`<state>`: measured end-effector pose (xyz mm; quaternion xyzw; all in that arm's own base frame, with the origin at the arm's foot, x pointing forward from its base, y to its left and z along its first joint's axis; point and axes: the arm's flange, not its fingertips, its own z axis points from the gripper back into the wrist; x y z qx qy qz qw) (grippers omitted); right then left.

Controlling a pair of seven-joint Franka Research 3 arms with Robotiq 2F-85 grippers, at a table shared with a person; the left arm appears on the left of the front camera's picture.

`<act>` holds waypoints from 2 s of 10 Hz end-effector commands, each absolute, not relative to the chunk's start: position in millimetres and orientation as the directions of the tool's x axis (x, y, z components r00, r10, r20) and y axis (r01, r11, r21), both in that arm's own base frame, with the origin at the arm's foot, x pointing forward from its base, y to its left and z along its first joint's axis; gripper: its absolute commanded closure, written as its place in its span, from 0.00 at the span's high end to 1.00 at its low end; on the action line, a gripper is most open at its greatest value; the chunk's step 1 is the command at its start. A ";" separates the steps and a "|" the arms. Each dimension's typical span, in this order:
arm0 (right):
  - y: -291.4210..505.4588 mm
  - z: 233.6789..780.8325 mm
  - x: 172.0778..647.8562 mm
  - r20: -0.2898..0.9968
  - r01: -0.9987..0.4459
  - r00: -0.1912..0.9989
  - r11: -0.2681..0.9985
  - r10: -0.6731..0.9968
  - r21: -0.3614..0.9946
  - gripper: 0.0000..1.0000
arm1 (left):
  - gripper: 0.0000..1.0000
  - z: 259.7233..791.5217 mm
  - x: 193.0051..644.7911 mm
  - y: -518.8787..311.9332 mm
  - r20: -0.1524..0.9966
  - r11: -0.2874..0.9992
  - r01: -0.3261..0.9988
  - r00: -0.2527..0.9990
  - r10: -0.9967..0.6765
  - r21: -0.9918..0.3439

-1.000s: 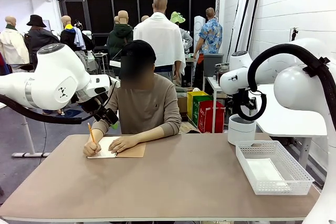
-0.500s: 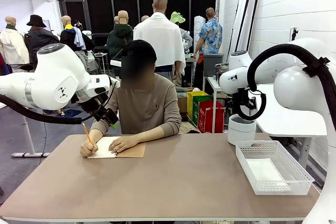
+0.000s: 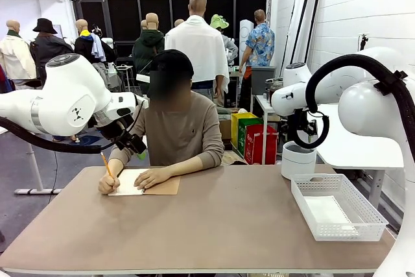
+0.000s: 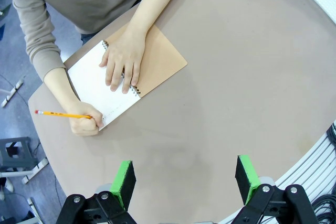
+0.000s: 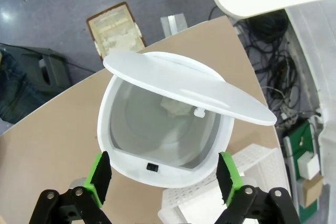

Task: Sort the paper based on its condition.
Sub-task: If a person hands you a paper, place it in the Organizing basket , and if it's crumpled, put it in the Trash can.

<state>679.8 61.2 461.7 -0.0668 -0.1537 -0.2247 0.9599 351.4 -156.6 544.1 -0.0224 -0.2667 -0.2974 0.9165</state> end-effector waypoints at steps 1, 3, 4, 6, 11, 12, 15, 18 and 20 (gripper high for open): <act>62.0 461.1 679.4 0.334 0.464 0.842 0.885 -0.424 -0.047 1.00 | 1.00 543.9 352.1 -154.6 0.500 0.820 0.558 0.679 -0.538 0.125; 62.0 461.1 679.4 0.334 0.464 0.842 0.885 -0.424 -0.047 1.00 | 1.00 543.9 352.1 -154.6 0.500 0.820 0.558 0.679 -0.538 0.125; 61.2 461.7 679.8 0.325 0.452 0.852 0.890 -0.411 -0.059 1.00 | 1.00 543.9 352.1 -154.6 0.500 0.820 0.558 0.679 -0.538 0.125; 89.9 481.4 660.3 0.316 0.303 0.903 0.953 -0.293 0.019 1.00 | 1.00 543.9 352.1 -154.6 0.500 0.820 0.558 0.679 -0.538 0.125; 138.5 522.4 567.7 0.406 -0.096 0.912 0.993 0.060 0.069 1.00 | 1.00 543.9 352.1 -154.6 0.500 0.820 0.558 0.679 -0.538 0.125; 142.2 526.1 549.2 0.442 -0.162 0.889 0.985 0.118 0.062 1.00 | 1.00 543.9 352.1 -154.6 0.500 0.820 0.558 0.679 -0.538 0.125; 148.1 530.9 519.3 0.448 -0.333 0.853 0.940 0.267 0.075 1.00 | 1.00 543.9 352.1 -154.6 0.500 0.820 0.558 0.679 -0.538 0.125; 158.2 536.8 525.0 0.444 -0.270 0.867 0.962 0.226 0.038 1.00 | 1.00 543.9 352.1 -154.6 0.500 0.820 0.558 0.679 -0.538 0.125; 158.2 536.8 525.0 0.444 -0.270 0.867 0.962 0.226 0.038 1.00 | 1.00 543.9 352.1 -154.6 0.500 0.820 0.558 0.679 -0.538 0.125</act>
